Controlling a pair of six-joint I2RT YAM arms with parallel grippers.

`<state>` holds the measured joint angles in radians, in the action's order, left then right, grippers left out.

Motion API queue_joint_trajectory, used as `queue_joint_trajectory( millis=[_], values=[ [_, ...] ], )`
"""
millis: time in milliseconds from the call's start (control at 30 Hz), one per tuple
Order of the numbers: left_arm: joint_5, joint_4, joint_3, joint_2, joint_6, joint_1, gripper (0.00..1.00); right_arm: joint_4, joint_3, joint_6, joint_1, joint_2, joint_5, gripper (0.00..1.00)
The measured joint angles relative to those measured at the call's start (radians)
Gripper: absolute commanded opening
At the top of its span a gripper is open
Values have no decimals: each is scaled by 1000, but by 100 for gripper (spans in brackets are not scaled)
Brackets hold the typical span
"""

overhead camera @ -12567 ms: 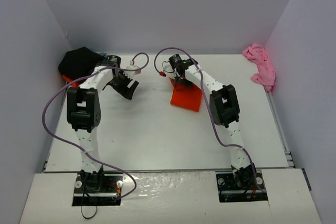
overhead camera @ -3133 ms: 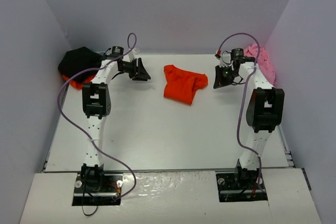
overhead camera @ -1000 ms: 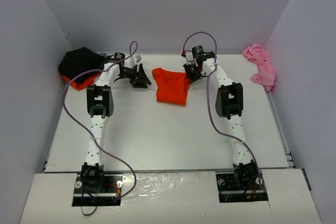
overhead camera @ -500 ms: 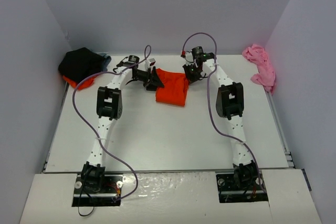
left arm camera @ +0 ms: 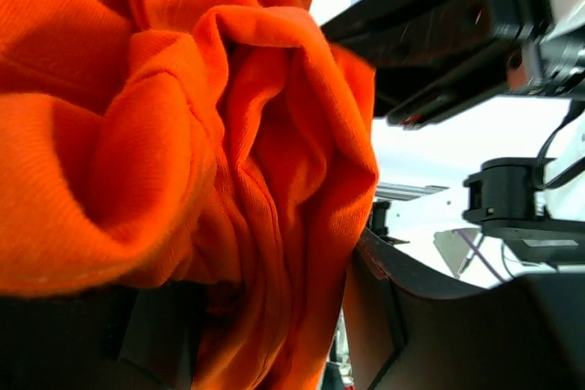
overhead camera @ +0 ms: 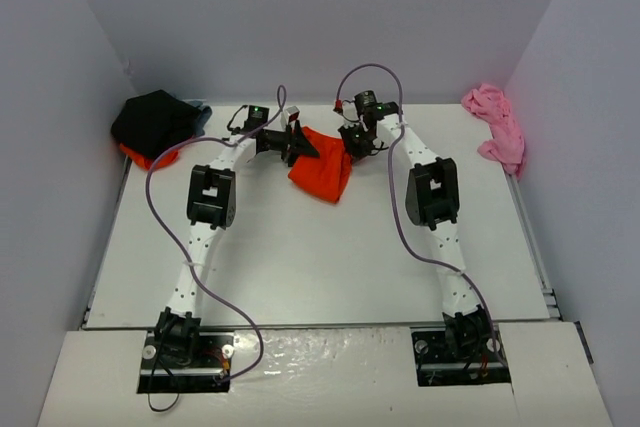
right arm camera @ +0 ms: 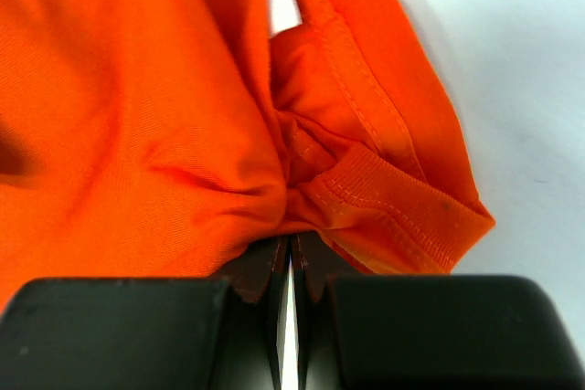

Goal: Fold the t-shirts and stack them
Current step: Neatly place the folded tshirt to the corner

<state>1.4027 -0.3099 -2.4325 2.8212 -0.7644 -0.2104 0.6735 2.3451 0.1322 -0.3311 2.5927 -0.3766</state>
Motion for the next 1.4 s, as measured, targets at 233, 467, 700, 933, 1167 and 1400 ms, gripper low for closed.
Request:
queue_joint_trajectory(
  millis=[233,467,700,933,1167,1400],
  values=[
    [31,190,45,10,-133,0,14,19,15,4,-27,4,12,0],
    [46,265,79,25,-168,-2,0,21,15,4,-25,4,10,0],
    [50,324,126,6,-187,-2,0,21,14,5,-25,4,12,0],
    [50,352,168,-35,-210,7,0,26,-3,2,8,-7,0,0],
    [63,653,171,-55,-471,57,0,64,-55,17,106,-44,-14,0],
    [68,829,157,-62,-623,126,0,88,-144,41,201,-97,3,0]
  ],
)
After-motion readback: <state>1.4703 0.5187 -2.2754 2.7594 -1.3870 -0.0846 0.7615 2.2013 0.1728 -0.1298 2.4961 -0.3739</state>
